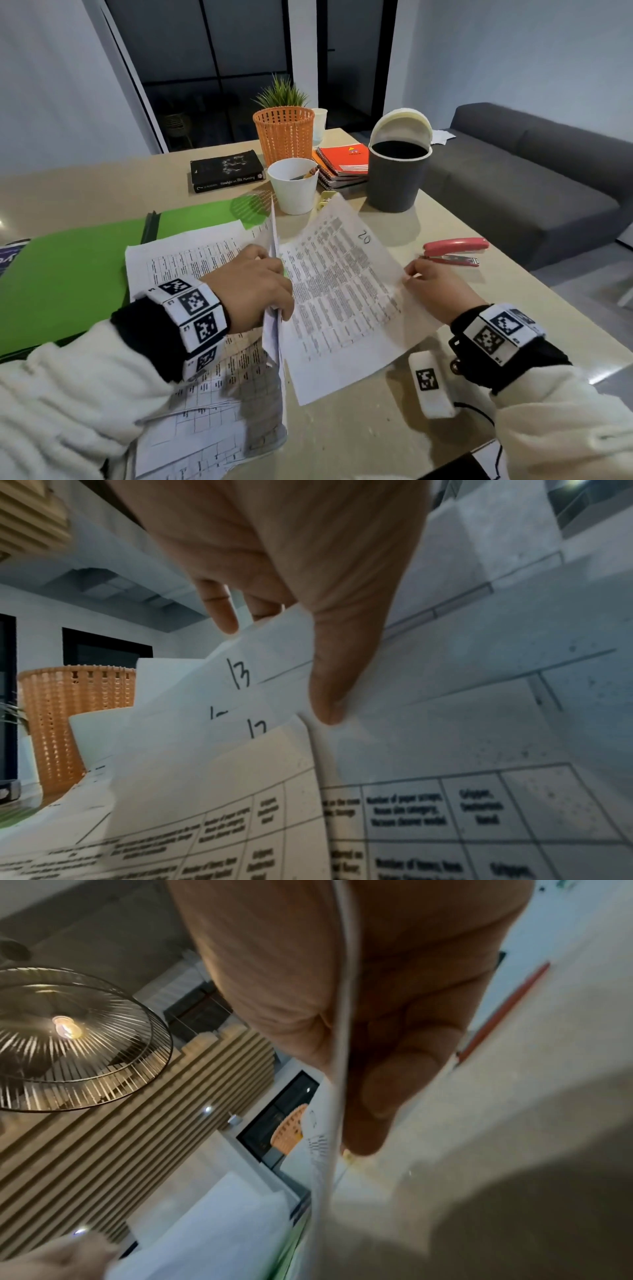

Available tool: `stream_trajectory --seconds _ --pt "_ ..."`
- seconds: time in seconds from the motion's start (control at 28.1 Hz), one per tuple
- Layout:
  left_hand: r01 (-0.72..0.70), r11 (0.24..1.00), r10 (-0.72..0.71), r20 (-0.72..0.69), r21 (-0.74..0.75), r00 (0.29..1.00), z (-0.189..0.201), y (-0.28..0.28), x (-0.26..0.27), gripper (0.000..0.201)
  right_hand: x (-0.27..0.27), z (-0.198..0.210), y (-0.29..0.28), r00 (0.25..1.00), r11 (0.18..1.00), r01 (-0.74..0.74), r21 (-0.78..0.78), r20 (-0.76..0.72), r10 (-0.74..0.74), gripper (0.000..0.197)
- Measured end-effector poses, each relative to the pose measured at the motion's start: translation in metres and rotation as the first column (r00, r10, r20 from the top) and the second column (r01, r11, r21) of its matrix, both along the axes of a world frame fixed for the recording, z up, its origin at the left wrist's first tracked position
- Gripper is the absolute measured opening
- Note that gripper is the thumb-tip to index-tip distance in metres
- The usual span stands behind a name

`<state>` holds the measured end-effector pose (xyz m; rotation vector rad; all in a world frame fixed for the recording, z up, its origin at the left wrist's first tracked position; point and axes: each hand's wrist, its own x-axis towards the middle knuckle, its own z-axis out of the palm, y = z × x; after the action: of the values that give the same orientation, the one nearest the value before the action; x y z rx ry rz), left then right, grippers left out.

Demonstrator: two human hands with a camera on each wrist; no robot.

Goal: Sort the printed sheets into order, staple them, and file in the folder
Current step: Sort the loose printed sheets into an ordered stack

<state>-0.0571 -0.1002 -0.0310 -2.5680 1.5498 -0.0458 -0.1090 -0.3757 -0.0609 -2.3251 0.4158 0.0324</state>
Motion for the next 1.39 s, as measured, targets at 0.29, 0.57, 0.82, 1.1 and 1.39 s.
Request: stream_trajectory --seconds 0.29,0.57,0.82,1.1,1.39 --pt "0.042 0.997 -0.038 0.048 -0.064 0.998 -0.004 0.008 -0.001 0.043 0.004 -0.004 0.012 0.997 1.000 -0.023 -0.009 -0.070 0.022 0.014" --pt "0.035 0.994 -0.025 0.096 -0.101 0.995 0.007 0.022 0.001 0.060 0.005 0.018 -0.011 0.954 0.971 0.237 0.031 0.182 -0.238 0.016" --pt "0.049 0.991 -0.038 0.091 -0.125 0.995 0.009 0.020 -0.001 0.050 0.001 0.011 0.011 0.993 0.992 0.102 0.068 0.058 -0.106 0.016" --pt "-0.110 0.994 0.109 -0.031 -0.018 0.994 0.004 0.005 -0.004 0.063 0.002 0.001 0.030 0.984 0.994 -0.106 0.024 -0.141 0.108 0.017" --pt "-0.231 0.973 0.221 -0.202 -0.027 0.954 -0.018 -0.004 -0.012 0.065 -0.001 -0.004 0.024 0.980 0.992 -0.090 0.089 -0.169 0.104 0.050"
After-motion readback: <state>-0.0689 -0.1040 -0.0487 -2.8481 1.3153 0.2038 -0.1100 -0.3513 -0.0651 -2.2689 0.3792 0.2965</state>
